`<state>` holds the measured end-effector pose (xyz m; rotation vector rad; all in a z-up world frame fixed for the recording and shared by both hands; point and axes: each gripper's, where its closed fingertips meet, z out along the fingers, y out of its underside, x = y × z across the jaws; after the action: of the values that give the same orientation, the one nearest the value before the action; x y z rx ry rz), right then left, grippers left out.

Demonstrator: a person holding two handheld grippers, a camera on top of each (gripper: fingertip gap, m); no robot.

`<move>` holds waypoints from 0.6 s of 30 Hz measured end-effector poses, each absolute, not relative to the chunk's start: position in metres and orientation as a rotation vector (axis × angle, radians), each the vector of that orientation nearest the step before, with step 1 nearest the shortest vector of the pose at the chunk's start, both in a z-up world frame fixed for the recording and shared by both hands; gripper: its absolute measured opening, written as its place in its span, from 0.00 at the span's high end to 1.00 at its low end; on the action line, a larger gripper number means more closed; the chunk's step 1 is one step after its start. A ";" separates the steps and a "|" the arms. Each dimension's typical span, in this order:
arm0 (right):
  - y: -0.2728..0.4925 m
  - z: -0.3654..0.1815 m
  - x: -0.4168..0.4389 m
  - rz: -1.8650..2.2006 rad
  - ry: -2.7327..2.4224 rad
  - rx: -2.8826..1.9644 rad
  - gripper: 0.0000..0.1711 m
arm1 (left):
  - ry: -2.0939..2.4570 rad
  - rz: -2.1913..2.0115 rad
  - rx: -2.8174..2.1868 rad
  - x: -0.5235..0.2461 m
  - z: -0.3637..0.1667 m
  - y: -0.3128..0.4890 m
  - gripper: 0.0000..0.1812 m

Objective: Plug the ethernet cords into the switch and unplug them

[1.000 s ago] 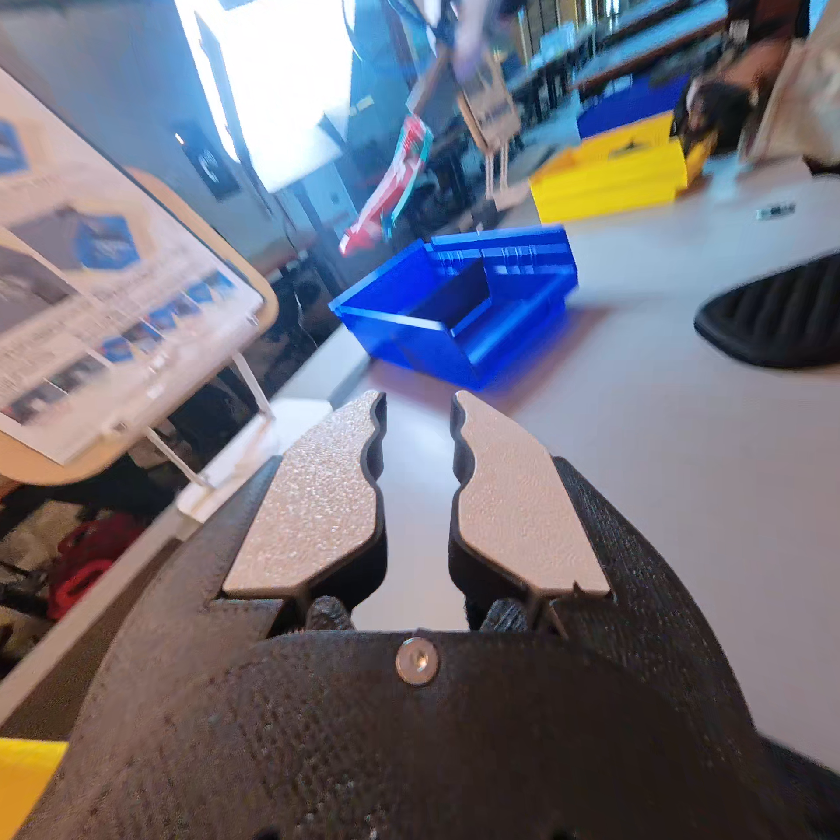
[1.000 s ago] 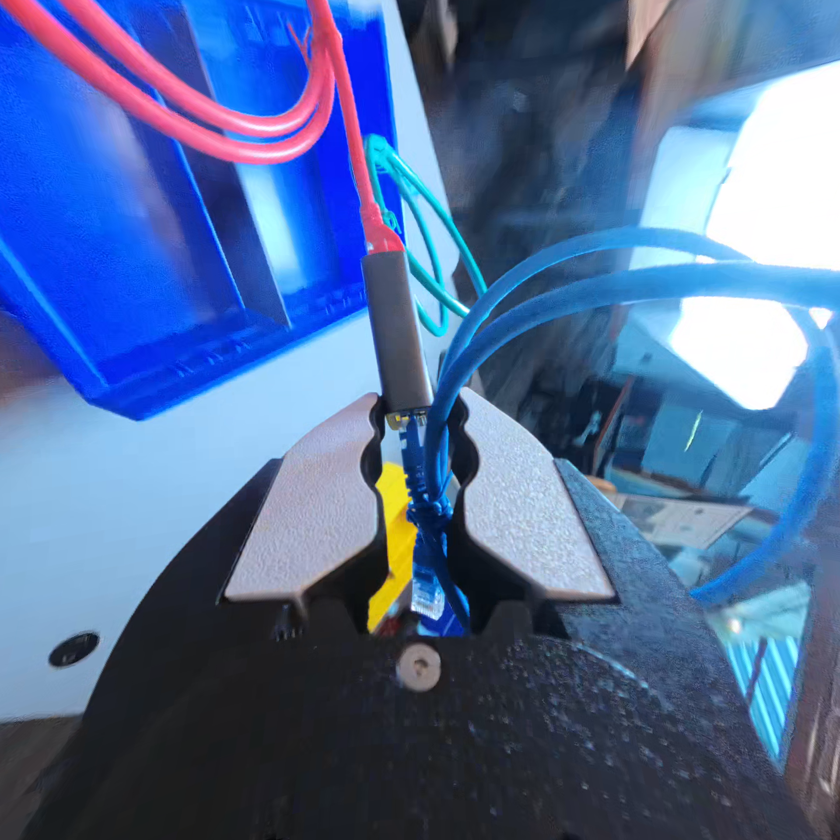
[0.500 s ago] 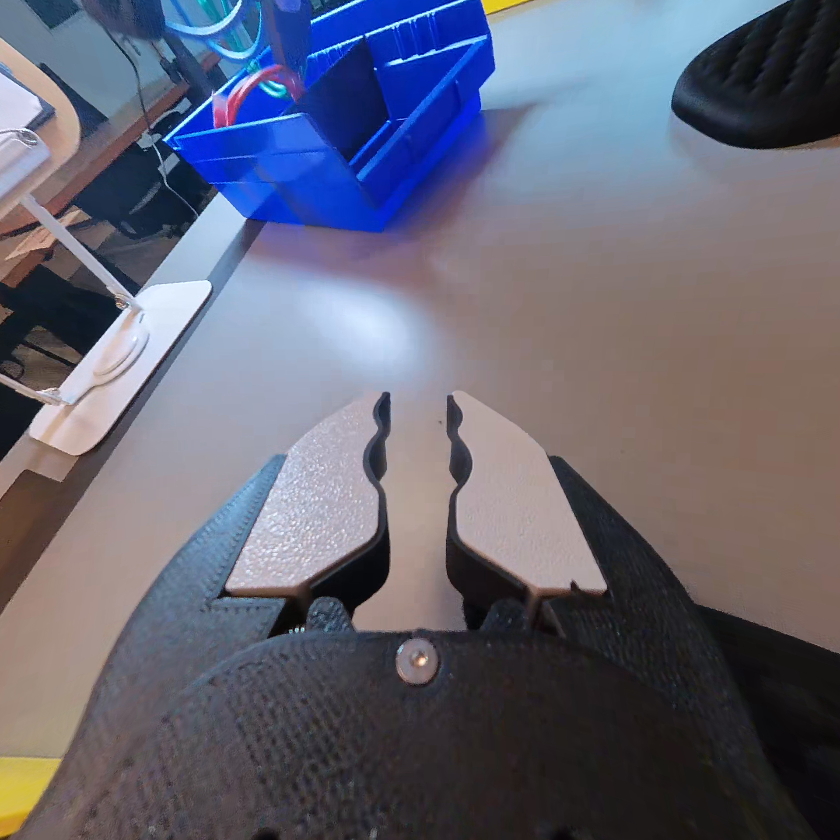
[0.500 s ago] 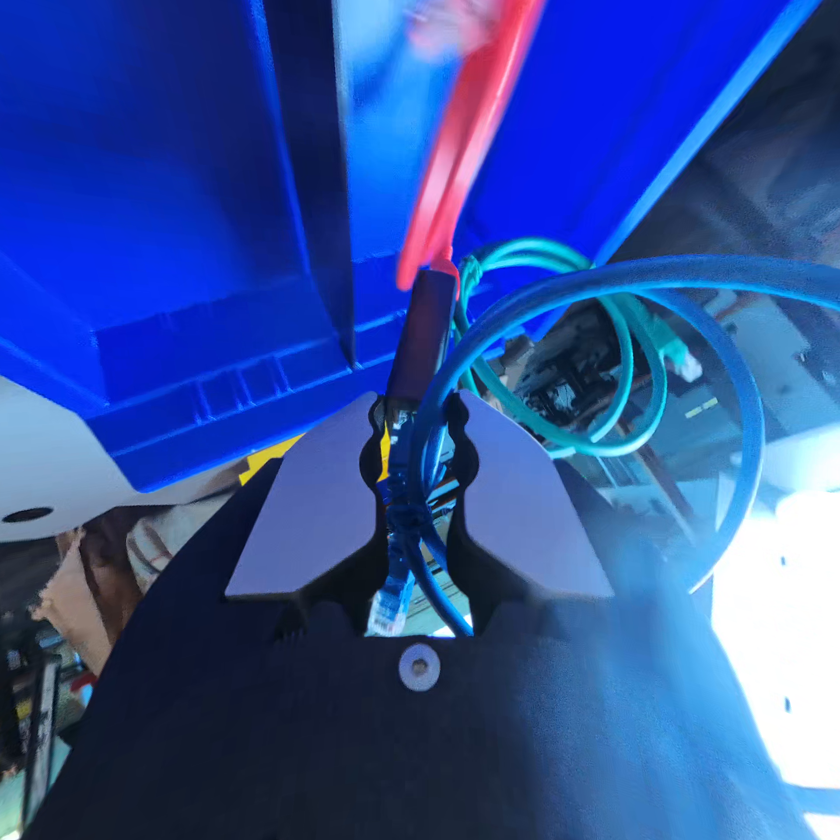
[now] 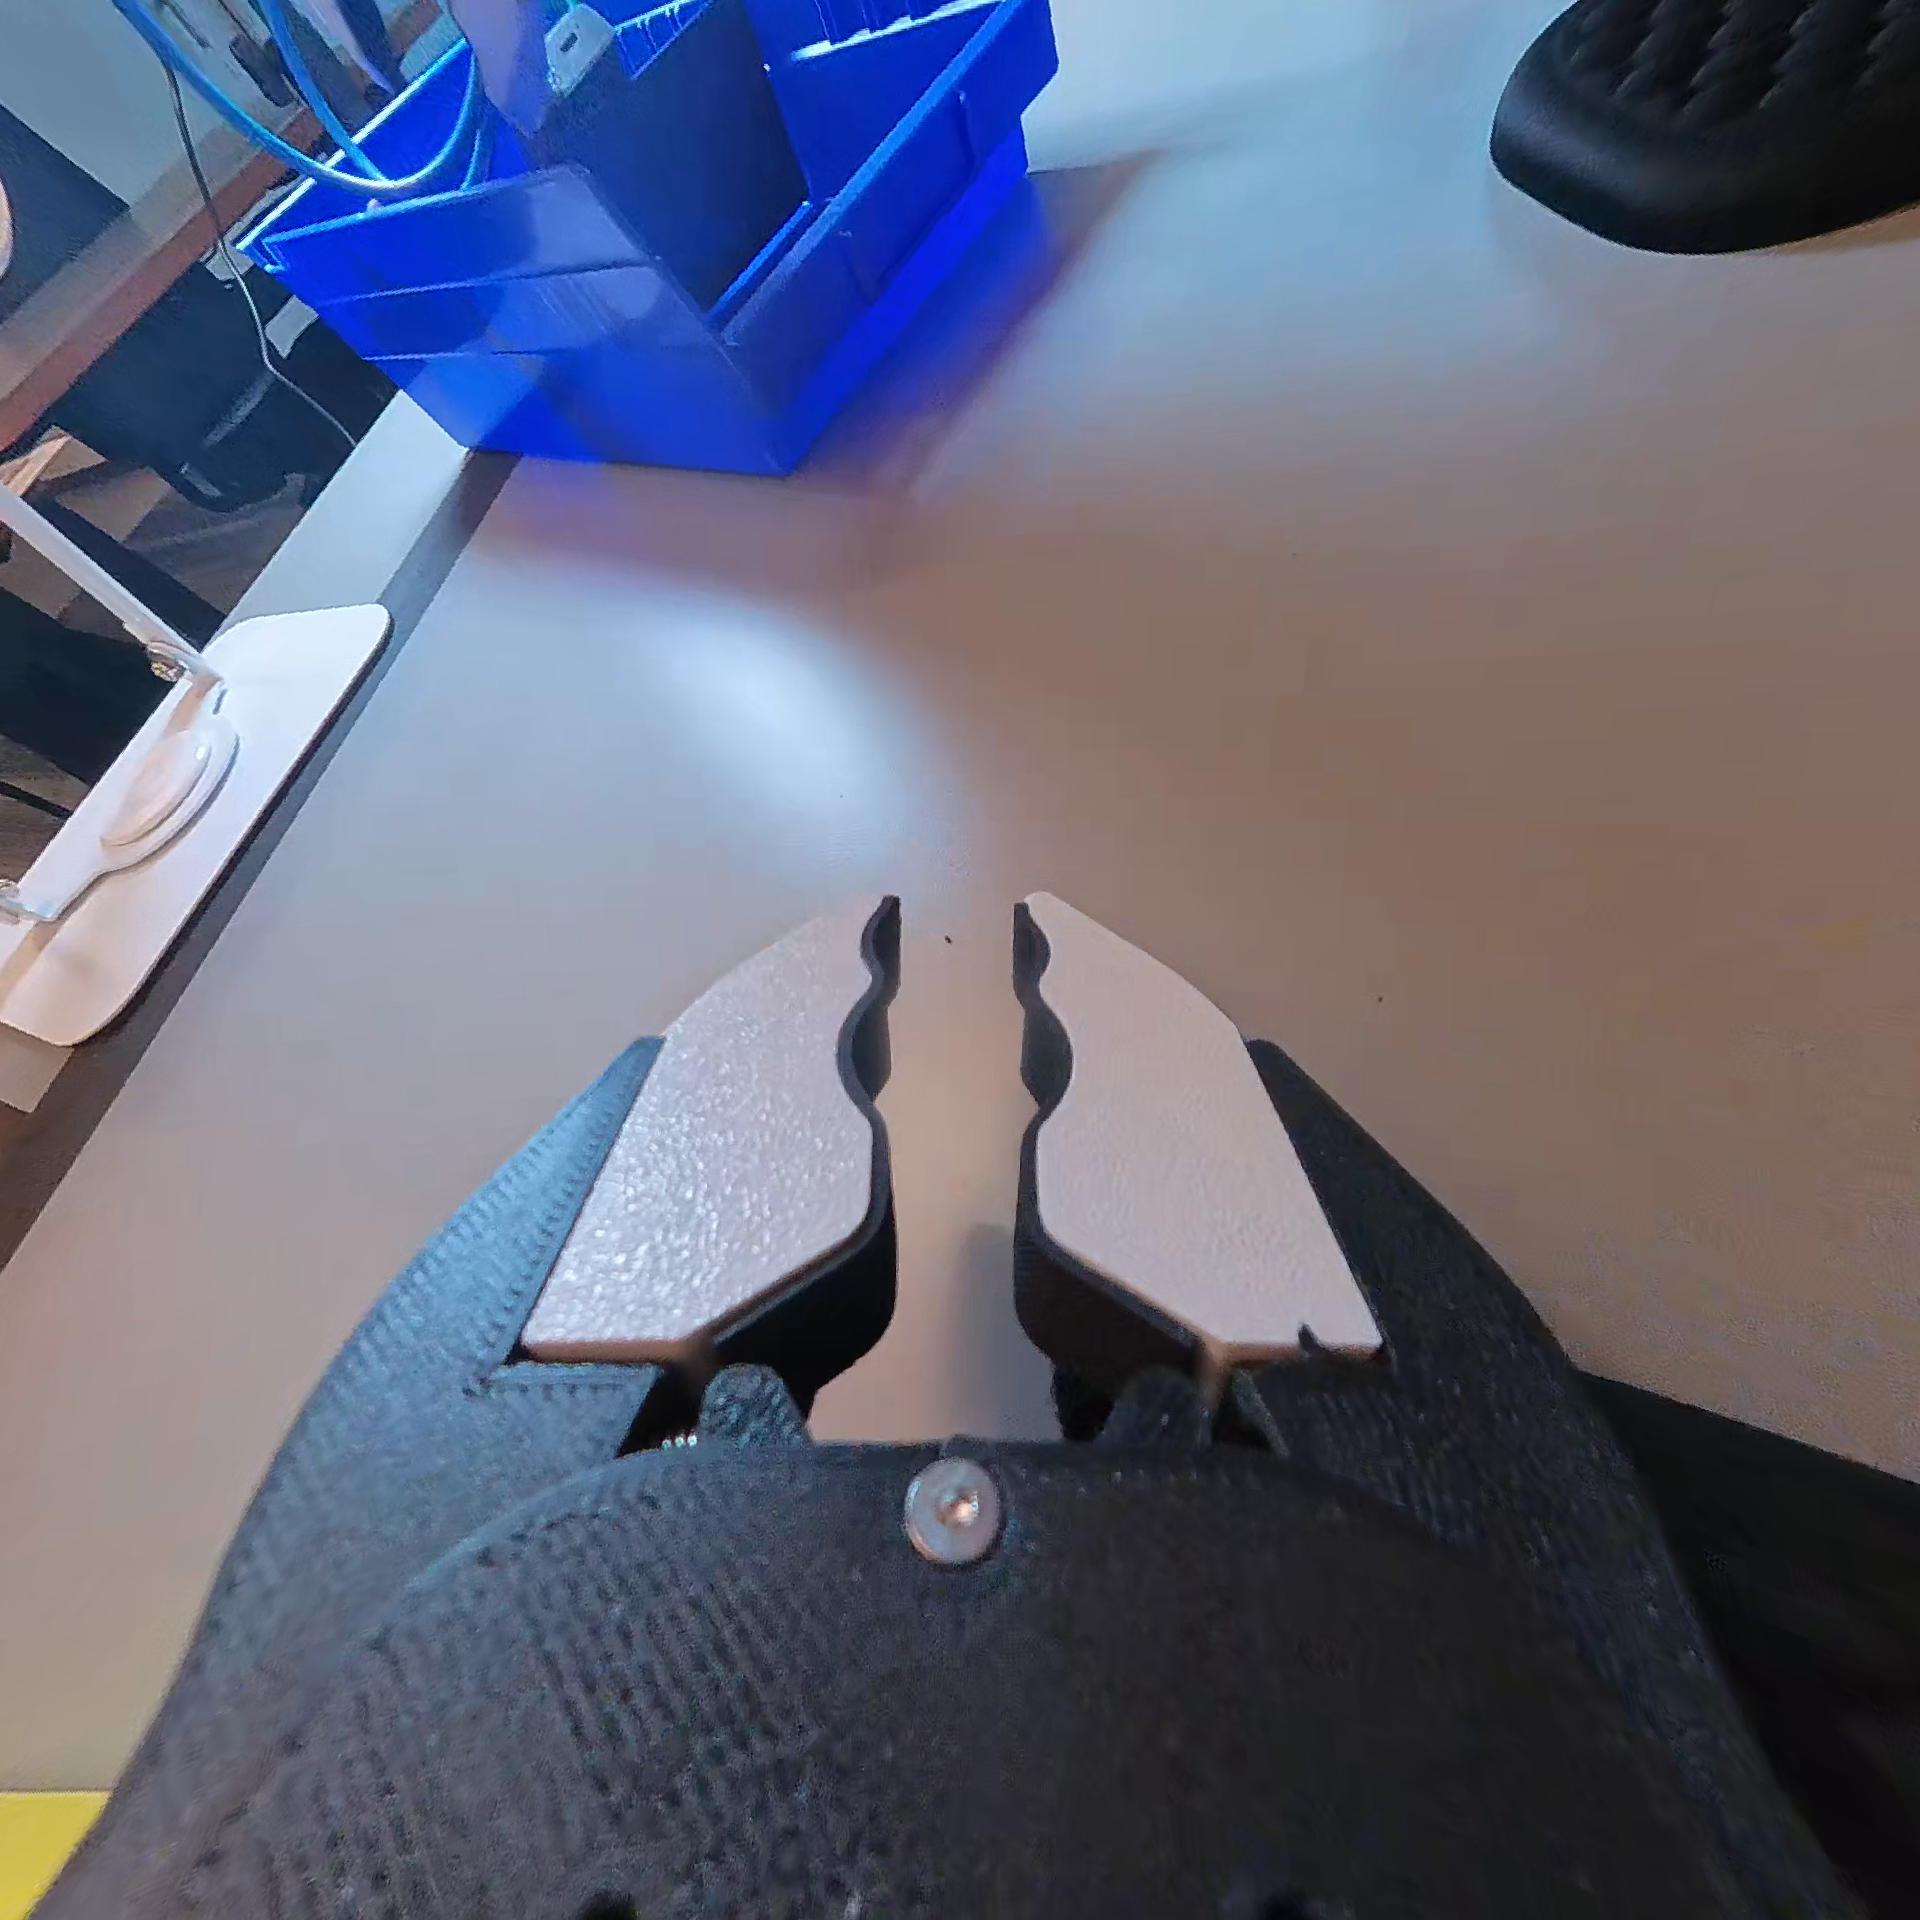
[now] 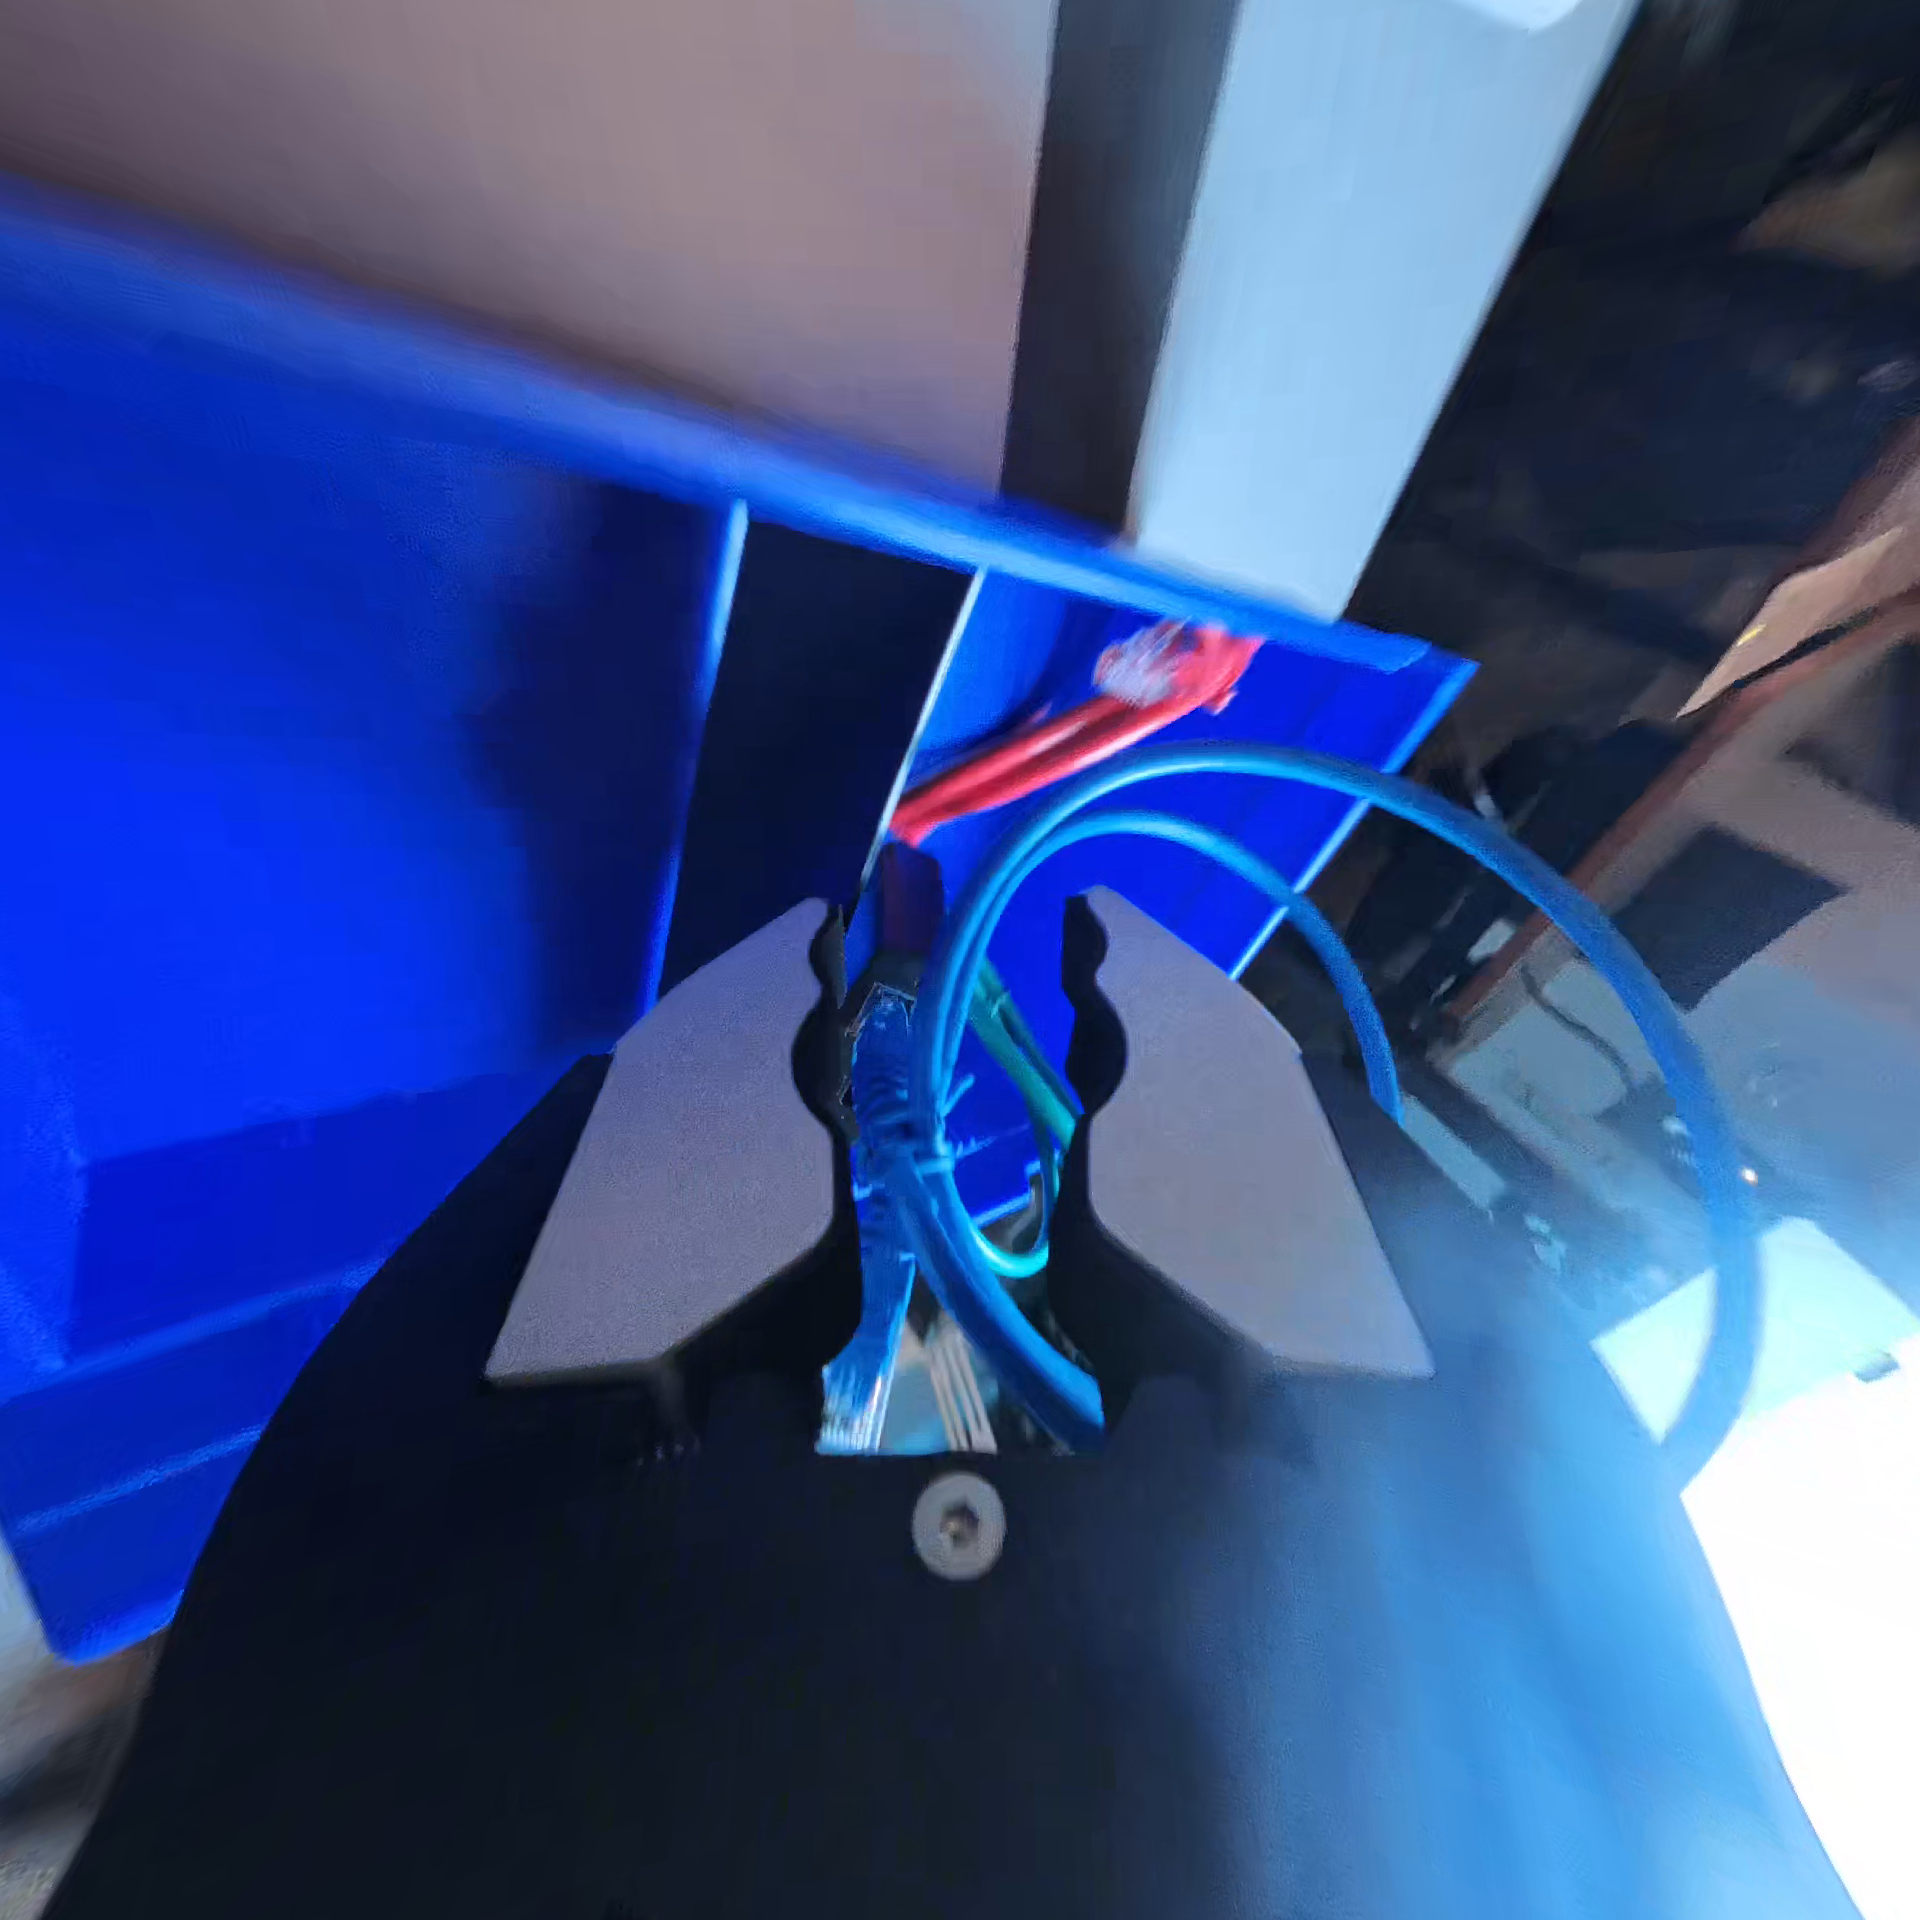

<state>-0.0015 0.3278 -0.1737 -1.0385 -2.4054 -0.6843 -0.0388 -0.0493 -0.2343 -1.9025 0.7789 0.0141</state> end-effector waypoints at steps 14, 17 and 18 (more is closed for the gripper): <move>0.202 -0.216 0.098 -0.079 -2.289 -1.362 0.71 | 0.636 0.122 -1.866 -0.071 -0.192 -0.052 0.86; 0.213 -0.250 0.101 -0.118 -2.269 -1.429 0.72 | 0.608 0.254 -1.937 -0.099 -0.181 -0.067 0.81; 0.217 -0.256 0.097 -0.139 -2.253 -1.409 0.77 | 0.596 0.286 -1.976 -0.110 -0.179 -0.076 0.80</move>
<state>0.0971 0.2175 -0.2557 -1.4089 -2.2529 -0.1388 -0.1095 -0.0759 -0.1791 -1.9761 0.5960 0.2862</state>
